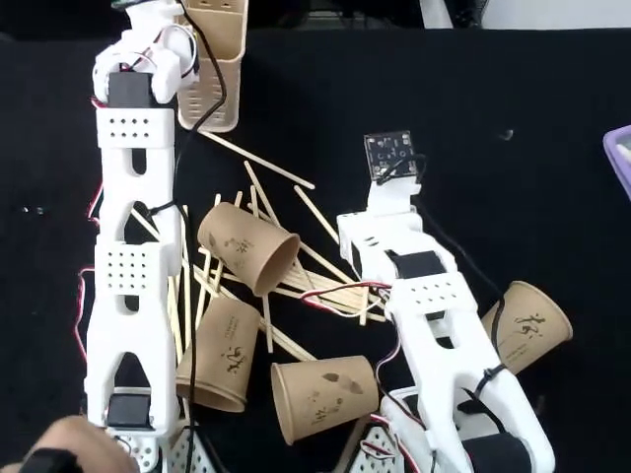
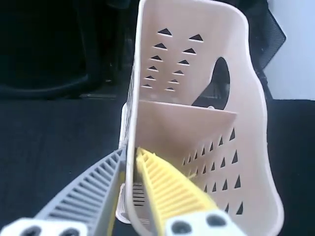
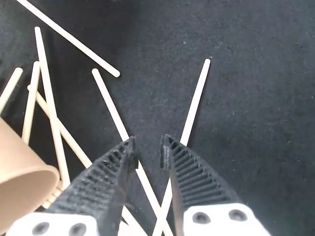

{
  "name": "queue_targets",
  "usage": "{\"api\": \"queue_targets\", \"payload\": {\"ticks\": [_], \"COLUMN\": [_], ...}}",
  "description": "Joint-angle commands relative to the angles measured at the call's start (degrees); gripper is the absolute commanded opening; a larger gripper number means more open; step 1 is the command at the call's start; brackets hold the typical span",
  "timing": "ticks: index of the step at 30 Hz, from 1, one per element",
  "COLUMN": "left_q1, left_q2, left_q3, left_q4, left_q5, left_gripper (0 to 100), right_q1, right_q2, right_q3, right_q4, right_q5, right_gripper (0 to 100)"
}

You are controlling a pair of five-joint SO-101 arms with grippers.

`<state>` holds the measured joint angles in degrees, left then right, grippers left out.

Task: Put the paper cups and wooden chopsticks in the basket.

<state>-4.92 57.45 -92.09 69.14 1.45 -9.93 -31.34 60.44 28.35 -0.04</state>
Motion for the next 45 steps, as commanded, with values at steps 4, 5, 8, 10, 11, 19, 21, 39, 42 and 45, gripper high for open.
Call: {"api": "queue_targets", "payload": {"ticks": [4,5,8,10,11,19,21,39,42,45], "left_q1": [1.9,1.9,1.8,1.5,1.4,1.1,1.2,5.0,5.7,6.2], "left_q2": [-2.5,-3.1,-4.0,-4.5,-4.6,-5.8,-7.5,-6.9,-6.9,-8.3], "left_q3": [-3.4,-3.4,-3.3,-3.3,-3.3,-3.4,-3.4,-3.3,-3.4,-3.5], "left_q4": [5.4,7.2,12.9,16.2,17.4,23.8,23.6,13.7,14.4,18.0], "left_q5": [0.2,0.2,0.1,-2.8,-5.6,-18.4,-18.4,-18.4,-18.5,-18.7], "left_gripper": [3,3,3,3,3,3,3,3,3,3], "right_q1": [-0.5,-0.5,-0.5,-0.5,-0.5,-0.5,-0.5,7.6,8.8,9.0], "right_q2": [0.0,0.0,0.0,0.0,0.0,0.0,0.0,-0.1,-0.1,-0.1], "right_q3": [-3.5,-3.5,-3.5,-3.5,-3.5,-3.5,-3.5,-7.1,-8.3,-8.5], "right_q4": [-1.5,-1.5,-1.5,-1.5,-1.5,-1.5,-1.5,0.3,1.8,1.9], "right_q5": [-0.1,-0.1,-0.1,-0.1,-0.1,0.0,0.0,-0.6,-0.9,-3.0], "right_gripper": [9.6,9.6,9.6,9.6,9.6,9.6,9.6,9.6,9.6,9.6]}}
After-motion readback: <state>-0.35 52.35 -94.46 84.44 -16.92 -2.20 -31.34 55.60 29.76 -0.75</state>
